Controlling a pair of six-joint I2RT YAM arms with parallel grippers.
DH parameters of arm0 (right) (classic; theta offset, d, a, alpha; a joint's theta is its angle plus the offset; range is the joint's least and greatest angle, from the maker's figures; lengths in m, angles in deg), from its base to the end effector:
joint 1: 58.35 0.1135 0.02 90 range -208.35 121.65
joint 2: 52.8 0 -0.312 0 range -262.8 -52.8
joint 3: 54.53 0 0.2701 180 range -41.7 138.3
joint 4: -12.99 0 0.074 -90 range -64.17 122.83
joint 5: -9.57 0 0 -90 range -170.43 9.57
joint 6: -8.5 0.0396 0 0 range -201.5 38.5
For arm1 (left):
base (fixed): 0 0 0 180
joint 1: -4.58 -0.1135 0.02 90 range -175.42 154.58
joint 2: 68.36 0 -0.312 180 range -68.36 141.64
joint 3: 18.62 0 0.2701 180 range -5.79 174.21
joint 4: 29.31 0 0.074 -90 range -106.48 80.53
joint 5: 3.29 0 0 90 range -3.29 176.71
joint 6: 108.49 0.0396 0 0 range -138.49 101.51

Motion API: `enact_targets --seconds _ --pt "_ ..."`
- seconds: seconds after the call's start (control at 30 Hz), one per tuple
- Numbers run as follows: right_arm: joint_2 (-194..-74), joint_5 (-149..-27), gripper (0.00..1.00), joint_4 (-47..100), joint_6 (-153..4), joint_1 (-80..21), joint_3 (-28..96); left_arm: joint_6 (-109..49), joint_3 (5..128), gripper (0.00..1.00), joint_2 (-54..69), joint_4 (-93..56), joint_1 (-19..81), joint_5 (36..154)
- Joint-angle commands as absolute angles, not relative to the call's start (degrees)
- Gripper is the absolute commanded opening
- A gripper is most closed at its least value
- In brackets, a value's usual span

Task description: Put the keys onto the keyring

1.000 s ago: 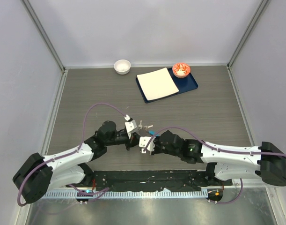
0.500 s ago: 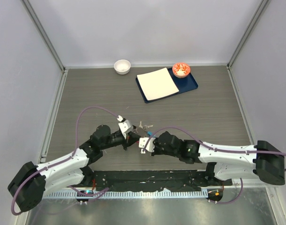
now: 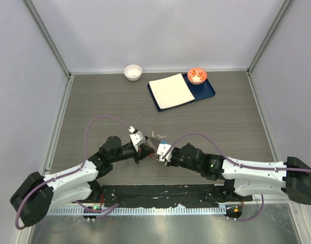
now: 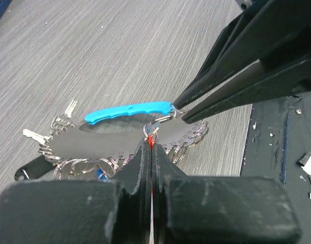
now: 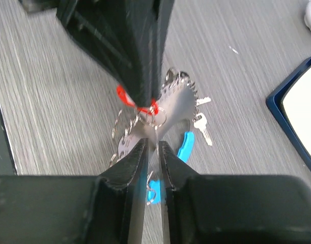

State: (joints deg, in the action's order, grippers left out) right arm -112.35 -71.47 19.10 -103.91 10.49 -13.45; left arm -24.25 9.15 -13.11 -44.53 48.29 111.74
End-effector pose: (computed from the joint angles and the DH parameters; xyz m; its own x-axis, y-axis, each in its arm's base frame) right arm 0.0855 0.2038 0.2498 0.1929 -0.5449 -0.8160 -0.8616 0.3039 -0.4066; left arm 0.1252 -0.1428 0.2219 -0.2456 0.1089 -0.9632 0.9049 0.3821 -0.1875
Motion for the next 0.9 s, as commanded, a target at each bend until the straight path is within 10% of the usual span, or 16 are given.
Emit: enact_targets --seconds 0.0,0.27,0.67,0.87 --pt "-111.07 -69.54 0.22 8.78 -95.67 9.68 -14.45 -24.55 9.59 0.00 -11.85 -51.01 48.00 112.99" --pt "-111.24 -72.86 0.46 8.33 -86.86 9.68 -16.56 -25.96 9.86 0.00 -11.14 -51.37 48.00 110.70" --pt "-120.38 -75.06 0.50 6.93 -88.26 9.77 -16.83 -27.11 11.08 0.00 -10.79 -50.85 48.00 111.05" --pt "-122.67 -72.43 0.09 7.63 -90.90 9.68 -16.30 -26.67 11.79 0.00 -11.84 -49.00 48.09 110.61"
